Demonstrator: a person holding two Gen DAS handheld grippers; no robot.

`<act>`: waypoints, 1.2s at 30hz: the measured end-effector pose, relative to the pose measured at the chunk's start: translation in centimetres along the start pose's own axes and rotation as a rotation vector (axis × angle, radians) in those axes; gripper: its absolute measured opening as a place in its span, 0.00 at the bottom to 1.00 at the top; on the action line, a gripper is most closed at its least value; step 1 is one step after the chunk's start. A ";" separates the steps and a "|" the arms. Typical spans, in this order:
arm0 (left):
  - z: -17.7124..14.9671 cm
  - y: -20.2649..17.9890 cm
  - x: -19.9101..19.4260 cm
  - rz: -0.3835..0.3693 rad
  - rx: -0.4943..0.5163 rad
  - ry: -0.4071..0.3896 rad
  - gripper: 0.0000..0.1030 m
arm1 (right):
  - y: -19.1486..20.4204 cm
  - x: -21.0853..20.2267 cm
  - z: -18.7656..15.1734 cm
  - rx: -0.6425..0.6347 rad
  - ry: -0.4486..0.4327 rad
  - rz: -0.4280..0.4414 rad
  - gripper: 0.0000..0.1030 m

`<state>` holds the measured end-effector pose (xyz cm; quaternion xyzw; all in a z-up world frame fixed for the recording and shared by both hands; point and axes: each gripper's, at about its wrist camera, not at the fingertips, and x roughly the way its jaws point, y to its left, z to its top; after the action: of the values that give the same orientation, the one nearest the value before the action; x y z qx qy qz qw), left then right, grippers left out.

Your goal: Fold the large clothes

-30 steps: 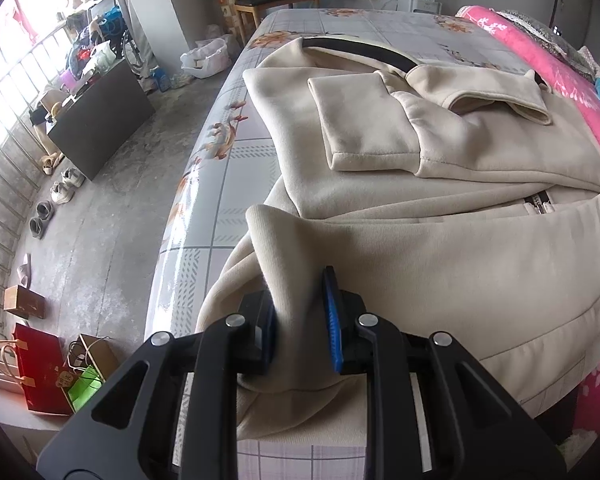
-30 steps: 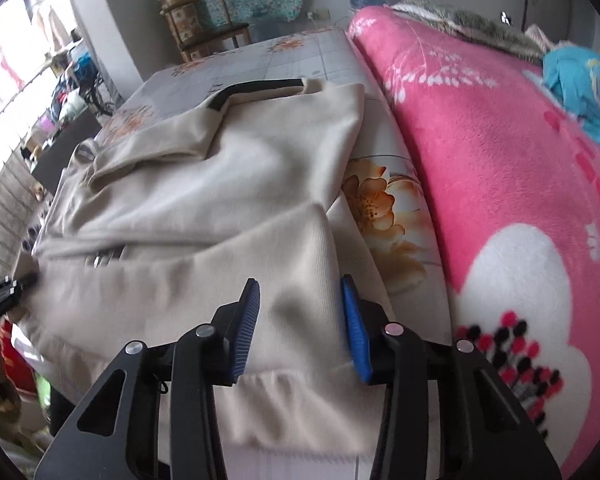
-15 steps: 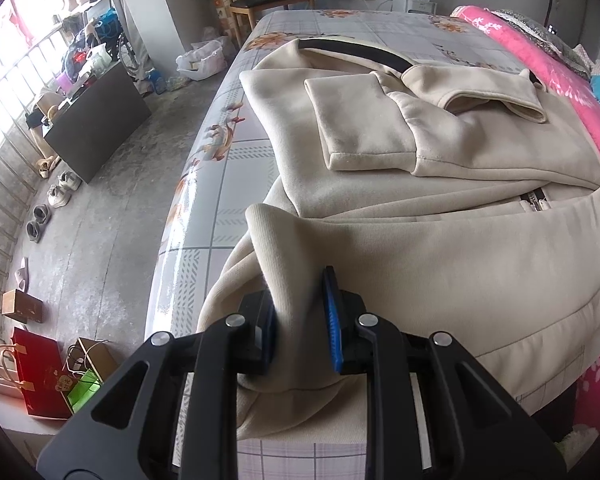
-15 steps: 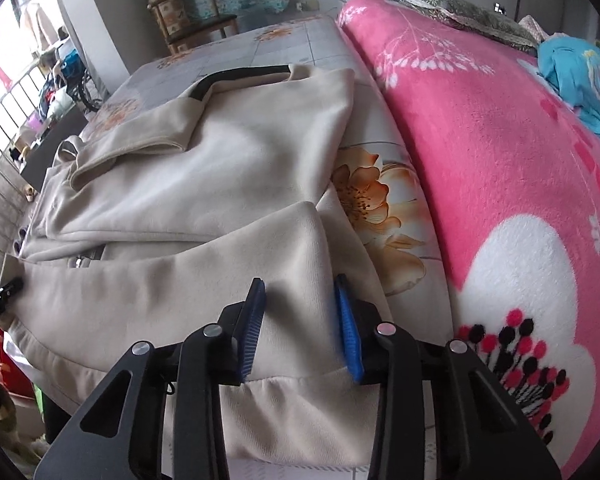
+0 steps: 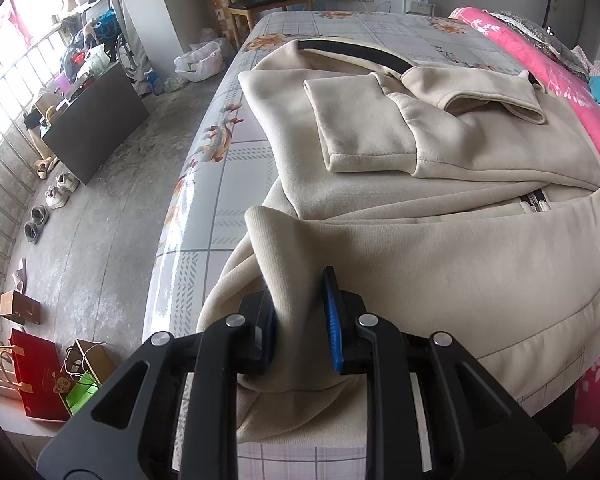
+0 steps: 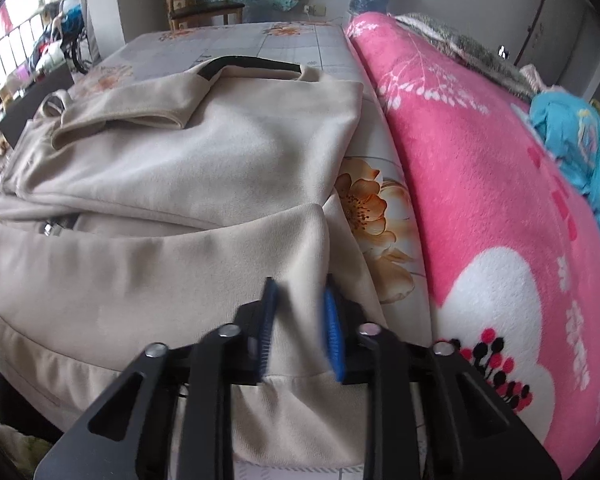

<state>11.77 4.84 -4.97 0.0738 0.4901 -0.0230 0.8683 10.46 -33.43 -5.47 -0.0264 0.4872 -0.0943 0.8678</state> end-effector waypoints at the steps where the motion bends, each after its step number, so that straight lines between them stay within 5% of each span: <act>1: 0.0 0.0 -0.1 -0.001 0.001 -0.011 0.16 | 0.1 -0.3 0.0 -0.003 -0.010 -0.001 0.08; 5: -0.4 0.6 -1.8 -0.037 0.000 -0.090 0.06 | 0.4 -3.2 -0.6 0.008 -0.084 -0.022 0.06; 14: -2.8 1.9 -11.1 -0.169 0.035 -0.336 0.05 | -0.9 -11.7 -2.4 0.152 -0.263 0.007 0.06; 23: 4.1 4.3 -14.9 -0.284 -0.014 -0.481 0.05 | -3.0 -13.7 5.0 0.176 -0.436 0.084 0.06; 28: 11.5 5.6 -10.9 -0.285 -0.041 -0.455 0.05 | -4.6 -10.0 12.3 0.181 -0.442 0.141 0.06; 33: 17.7 5.5 -3.1 -0.283 -0.056 -0.336 0.06 | -4.8 -0.9 18.4 0.201 -0.309 0.205 0.06; 36: 19.6 5.1 3.0 -0.250 -0.066 -0.206 0.15 | -4.5 5.4 19.9 0.220 -0.166 0.200 0.13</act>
<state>30.53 7.05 3.00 -0.0189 0.4043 -0.1219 0.9063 29.46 -39.79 1.05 0.1097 0.4006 -0.0579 0.9078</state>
